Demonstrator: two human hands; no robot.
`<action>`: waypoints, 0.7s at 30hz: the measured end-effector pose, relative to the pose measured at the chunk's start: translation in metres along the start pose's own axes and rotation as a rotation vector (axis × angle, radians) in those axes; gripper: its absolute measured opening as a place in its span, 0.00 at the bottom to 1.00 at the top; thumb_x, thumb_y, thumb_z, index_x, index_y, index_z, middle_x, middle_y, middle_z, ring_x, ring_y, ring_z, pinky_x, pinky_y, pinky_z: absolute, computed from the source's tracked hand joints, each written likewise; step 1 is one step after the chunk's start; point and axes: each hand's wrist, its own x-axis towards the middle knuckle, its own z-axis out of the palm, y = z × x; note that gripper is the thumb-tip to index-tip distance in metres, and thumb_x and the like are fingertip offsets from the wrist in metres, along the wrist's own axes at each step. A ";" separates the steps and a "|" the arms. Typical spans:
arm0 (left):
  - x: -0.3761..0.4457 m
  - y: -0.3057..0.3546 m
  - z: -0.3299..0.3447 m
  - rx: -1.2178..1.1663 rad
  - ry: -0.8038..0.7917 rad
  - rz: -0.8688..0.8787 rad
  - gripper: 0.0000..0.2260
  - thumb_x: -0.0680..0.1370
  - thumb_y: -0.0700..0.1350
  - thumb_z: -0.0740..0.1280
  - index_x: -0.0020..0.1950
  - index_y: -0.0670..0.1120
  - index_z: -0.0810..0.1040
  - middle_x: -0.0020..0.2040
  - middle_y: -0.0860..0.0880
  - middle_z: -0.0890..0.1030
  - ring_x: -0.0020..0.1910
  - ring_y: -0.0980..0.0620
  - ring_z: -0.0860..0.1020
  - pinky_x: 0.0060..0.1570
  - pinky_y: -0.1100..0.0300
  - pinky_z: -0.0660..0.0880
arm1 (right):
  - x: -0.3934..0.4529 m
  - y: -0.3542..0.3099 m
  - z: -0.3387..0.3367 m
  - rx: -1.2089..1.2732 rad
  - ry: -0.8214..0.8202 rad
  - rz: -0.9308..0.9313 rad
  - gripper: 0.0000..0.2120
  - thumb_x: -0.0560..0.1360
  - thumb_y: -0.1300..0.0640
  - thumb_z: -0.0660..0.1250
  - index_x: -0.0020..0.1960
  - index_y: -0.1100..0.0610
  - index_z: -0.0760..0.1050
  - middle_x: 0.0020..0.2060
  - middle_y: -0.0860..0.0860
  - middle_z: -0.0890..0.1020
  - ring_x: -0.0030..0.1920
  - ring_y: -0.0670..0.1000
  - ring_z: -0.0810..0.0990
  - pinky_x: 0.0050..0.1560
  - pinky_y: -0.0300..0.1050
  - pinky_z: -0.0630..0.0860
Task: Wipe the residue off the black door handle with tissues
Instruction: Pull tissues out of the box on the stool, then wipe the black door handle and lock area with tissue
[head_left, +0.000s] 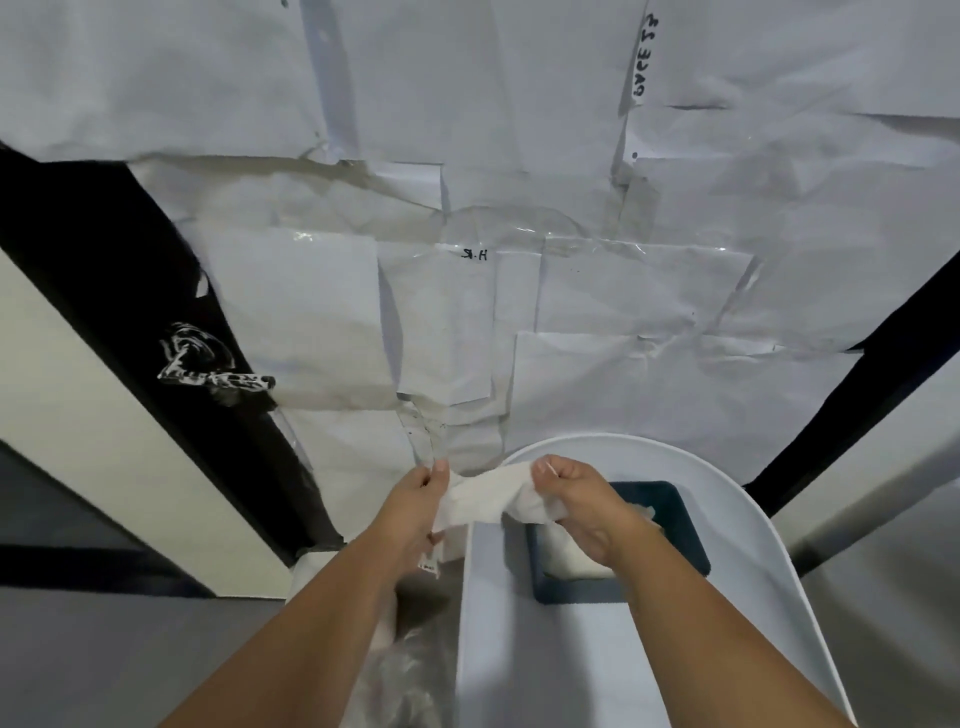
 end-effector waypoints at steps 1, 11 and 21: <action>-0.005 -0.002 -0.007 -0.026 0.021 0.010 0.17 0.80 0.60 0.58 0.56 0.49 0.76 0.54 0.46 0.80 0.51 0.46 0.79 0.43 0.54 0.78 | 0.000 -0.003 0.010 0.012 -0.009 0.007 0.11 0.80 0.55 0.62 0.51 0.63 0.77 0.45 0.56 0.83 0.45 0.54 0.80 0.50 0.47 0.75; -0.040 -0.008 -0.077 -0.067 0.248 0.002 0.11 0.82 0.55 0.57 0.53 0.51 0.74 0.53 0.45 0.77 0.53 0.43 0.76 0.54 0.43 0.79 | -0.006 -0.028 0.096 0.116 -0.116 0.057 0.09 0.79 0.56 0.63 0.49 0.60 0.80 0.43 0.57 0.85 0.44 0.56 0.82 0.51 0.54 0.77; -0.050 -0.010 -0.171 0.009 0.258 0.100 0.05 0.82 0.43 0.61 0.52 0.49 0.76 0.51 0.45 0.79 0.49 0.44 0.79 0.37 0.53 0.80 | 0.019 -0.031 0.200 0.227 -0.139 -0.048 0.07 0.79 0.60 0.63 0.48 0.61 0.78 0.40 0.56 0.84 0.41 0.53 0.82 0.44 0.47 0.79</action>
